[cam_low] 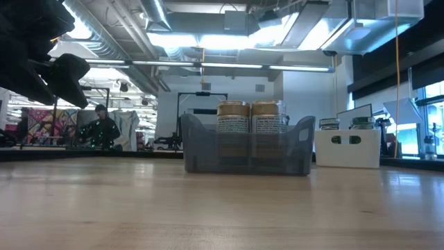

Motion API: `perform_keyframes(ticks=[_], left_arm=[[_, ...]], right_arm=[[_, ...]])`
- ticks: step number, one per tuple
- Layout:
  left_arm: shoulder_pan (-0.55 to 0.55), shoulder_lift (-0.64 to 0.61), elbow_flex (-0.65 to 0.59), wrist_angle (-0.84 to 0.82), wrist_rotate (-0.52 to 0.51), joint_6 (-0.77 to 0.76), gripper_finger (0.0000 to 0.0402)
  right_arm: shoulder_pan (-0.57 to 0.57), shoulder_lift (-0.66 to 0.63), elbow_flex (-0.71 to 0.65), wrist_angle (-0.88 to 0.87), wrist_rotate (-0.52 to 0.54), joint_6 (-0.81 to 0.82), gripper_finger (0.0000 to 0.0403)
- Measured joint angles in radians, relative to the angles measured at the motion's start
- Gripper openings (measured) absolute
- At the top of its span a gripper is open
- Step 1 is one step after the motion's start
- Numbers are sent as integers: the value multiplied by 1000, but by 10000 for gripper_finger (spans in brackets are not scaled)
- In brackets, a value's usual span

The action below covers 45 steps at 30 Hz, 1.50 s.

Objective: Sort spices by type
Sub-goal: Put the golden seasoning bottle into the bottom black bin

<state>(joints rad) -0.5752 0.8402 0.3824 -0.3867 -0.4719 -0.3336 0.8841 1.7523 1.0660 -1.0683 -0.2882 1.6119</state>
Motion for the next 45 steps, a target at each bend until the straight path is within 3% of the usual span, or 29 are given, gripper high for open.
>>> perform_keyframes(ticks=[8, 19, 28, 32, 37, 45], left_arm=[[0, 0, 0, 0, 0, 0, 278], [0, 0, 0, 0, 0, 0, 278], [0, 0, 0, 0, 0, 0, 278], [0, 0, 0, 0, 0, 0, 278], [0, 0, 0, 0, 0, 3, 278], [0, 0, 0, 0, 0, 2, 278]], right_arm=[[10, -1, 2, 81, 49, -26, 392], [26, 56, 3, 56, -51, -51, 395], [25, 79, 6, 78, -52, -127, 394], [25, 82, 3, 35, -78, -124, 369], [15, 83, 4, 26, -70, -97, 289], [-61, 82, 53, -5, 42, -146, 288]])
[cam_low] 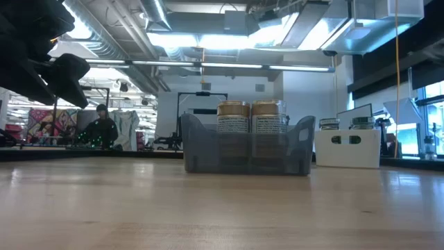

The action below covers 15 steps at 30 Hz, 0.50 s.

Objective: Sort spices by type
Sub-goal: Put the golden seasoning bottle into the bottom black bin

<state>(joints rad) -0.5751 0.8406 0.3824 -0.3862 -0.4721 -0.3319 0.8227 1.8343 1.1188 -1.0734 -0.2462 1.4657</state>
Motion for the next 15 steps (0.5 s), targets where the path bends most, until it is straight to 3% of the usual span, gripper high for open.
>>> perform_keyframes(ticks=[15], left_arm=[[0, 0, 0, 0, 0, -7, 278]], right_arm=[[-270, -2, 171, 76, 453, -240, 287]])
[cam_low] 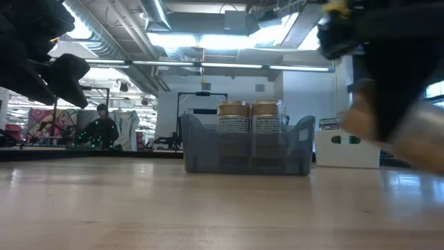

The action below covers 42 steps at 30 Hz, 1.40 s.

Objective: Sort spices by type
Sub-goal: Put the golden seasoning bottle into the bottom black bin

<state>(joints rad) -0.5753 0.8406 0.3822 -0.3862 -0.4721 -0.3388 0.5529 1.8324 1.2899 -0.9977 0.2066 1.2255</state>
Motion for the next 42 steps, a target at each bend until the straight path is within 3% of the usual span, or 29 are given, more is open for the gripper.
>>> perform_keyframes(ticks=[12, 23, 32, 42], left_arm=[[0, 0, -9, 15, 0, -4, 278], [0, 0, -32, 36, 0, 6, 278], [0, 0, -31, 36, 0, 8, 278], [0, 0, -31, 31, 0, 7, 278]], right_arm=[[-51, 73, 5, 514, 331, -240, 287], [-105, 209, 7, 923, 432, -527, 287], [-104, 228, 4, 1047, 493, -584, 293], [-101, 240, 5, 991, 479, -597, 324]])
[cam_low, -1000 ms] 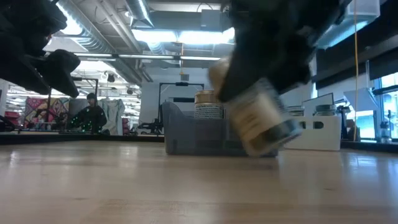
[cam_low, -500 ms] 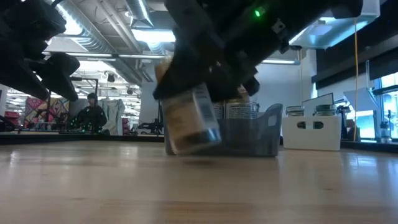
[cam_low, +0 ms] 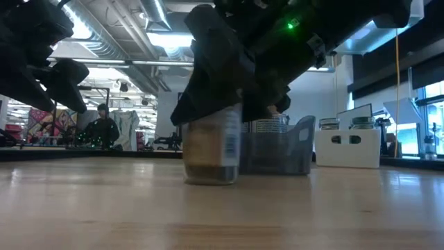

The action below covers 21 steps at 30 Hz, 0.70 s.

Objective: Sort spices by type
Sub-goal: Put the golden seasoning bottle into the bottom black bin

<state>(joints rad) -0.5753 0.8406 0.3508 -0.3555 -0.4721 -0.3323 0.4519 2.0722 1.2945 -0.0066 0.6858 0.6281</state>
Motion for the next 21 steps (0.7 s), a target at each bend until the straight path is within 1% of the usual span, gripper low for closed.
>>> perform_keyframes(ticks=[6, 8, 16, 18, 21], left_arm=[[0, 0, 0, 0, 0, -2, 278], [0, 0, 0, 0, 0, -2, 278], [0, 0, 0, -4, 0, -7, 278], [0, 0, 0, -5, 0, -7, 278], [0, 0, 0, -5, 0, -7, 278]], right_arm=[[-1, -16, 0, -10, 3, -9, 350], [-1, -32, 0, -50, 2, -14, 356], [-15, -158, 1, -132, -42, -40, 360], [-31, -178, 2, -119, -86, -55, 360], [-66, -182, 16, -144, -210, -46, 360]])
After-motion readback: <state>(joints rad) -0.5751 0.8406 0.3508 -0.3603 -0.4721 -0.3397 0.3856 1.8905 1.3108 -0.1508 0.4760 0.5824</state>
